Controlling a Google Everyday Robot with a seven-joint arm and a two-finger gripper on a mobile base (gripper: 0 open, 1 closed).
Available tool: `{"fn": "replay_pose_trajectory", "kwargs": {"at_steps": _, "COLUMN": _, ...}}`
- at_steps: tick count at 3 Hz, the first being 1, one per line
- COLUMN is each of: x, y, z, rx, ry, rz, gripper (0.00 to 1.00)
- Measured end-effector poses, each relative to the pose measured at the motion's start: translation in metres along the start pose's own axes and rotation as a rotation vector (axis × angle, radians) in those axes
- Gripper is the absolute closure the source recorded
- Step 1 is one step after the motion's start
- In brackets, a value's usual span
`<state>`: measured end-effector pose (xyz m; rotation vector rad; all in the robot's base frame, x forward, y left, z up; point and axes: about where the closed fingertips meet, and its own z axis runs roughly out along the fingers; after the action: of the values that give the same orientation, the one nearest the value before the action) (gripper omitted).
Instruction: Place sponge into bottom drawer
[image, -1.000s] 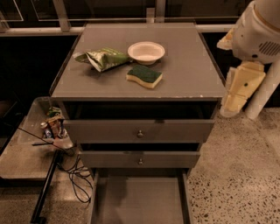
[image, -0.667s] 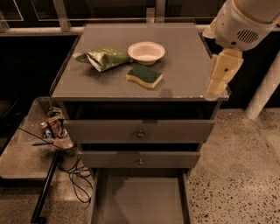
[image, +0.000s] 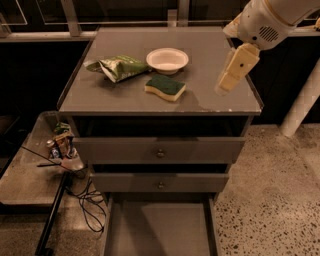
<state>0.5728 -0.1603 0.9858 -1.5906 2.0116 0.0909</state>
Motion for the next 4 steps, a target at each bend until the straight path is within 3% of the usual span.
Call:
{"fn": "replay_pose_trajectory", "kwargs": {"at_steps": 1, "x": 0.001, "y": -0.011, "z": 0.013, "rx": 0.019, "ry": -0.088, "rz": 0.079, "gripper": 0.00}}
{"fn": "replay_pose_trajectory", "kwargs": {"at_steps": 4, "x": -0.017, "y": -0.016, "z": 0.052, "rx": 0.010, "ry": -0.122, "rz": 0.093, "gripper": 0.00}}
